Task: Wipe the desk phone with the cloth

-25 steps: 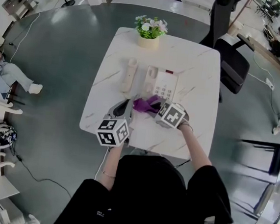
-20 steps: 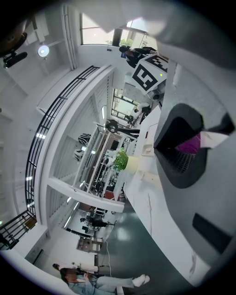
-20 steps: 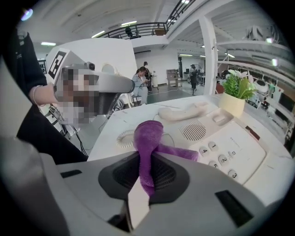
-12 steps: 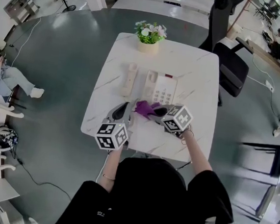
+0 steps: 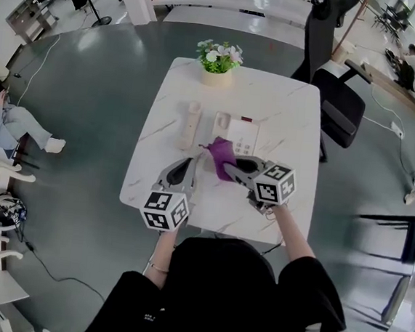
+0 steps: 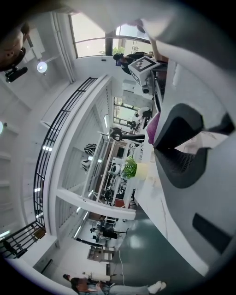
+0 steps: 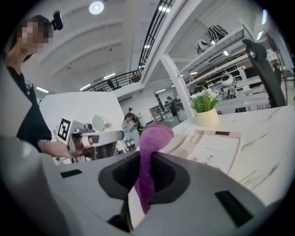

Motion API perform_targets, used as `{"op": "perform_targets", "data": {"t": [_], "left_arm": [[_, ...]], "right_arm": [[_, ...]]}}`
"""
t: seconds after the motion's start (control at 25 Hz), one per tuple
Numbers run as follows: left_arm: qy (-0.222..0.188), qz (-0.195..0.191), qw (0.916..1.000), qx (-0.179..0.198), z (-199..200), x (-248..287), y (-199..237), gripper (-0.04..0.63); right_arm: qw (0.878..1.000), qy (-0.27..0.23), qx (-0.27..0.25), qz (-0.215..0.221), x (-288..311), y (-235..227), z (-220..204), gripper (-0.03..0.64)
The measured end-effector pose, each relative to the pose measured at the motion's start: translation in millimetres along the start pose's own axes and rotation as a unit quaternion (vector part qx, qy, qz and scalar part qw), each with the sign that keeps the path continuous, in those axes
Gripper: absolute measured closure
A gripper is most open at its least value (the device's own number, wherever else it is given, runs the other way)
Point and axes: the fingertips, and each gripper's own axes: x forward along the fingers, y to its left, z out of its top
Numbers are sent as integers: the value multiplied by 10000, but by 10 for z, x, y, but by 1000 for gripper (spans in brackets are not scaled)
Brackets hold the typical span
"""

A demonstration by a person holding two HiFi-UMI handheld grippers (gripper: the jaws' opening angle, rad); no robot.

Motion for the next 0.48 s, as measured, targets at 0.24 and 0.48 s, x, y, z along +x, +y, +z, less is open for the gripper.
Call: {"op": "perform_targets", "data": {"t": [0.24, 0.48], "left_arm": [[-295, -62, 9993, 210, 201, -54, -68, 598], [-499, -81, 9982, 330, 362, -119, -95, 598]], "right_arm": [[9959, -833, 39, -347, -224, 0, 317, 580], [9865, -1449, -144, -744, -490, 23, 616, 580]]}}
